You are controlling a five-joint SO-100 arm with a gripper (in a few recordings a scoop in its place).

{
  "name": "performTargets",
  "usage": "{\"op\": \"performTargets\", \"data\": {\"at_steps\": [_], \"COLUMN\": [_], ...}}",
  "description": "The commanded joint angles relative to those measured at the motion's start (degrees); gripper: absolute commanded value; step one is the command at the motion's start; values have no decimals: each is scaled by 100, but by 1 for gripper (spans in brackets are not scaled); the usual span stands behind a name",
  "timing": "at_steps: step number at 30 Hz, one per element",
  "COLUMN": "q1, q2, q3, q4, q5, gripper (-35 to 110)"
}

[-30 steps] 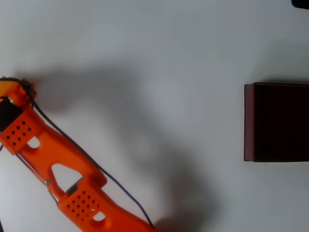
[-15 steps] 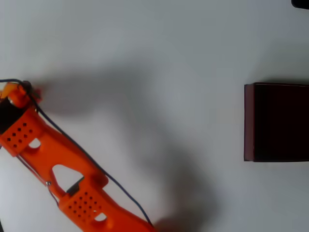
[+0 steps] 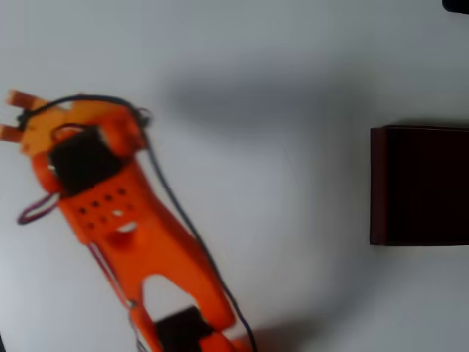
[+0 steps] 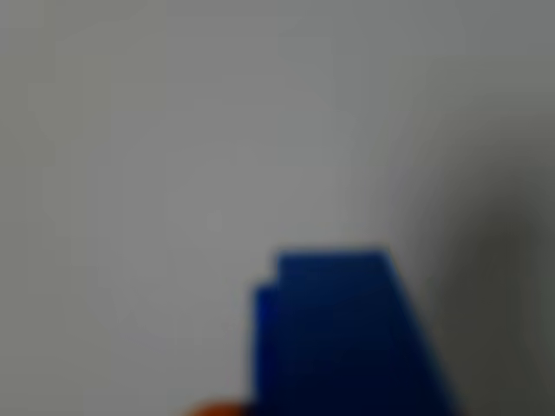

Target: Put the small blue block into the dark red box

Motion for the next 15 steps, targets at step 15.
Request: {"op": "performTargets", "data": {"at_steps": [15], "q1": [4676], "q2": [2188], "q3": [2180], "q4": [-220], "q5": [-2558], "gripper": [0]}}
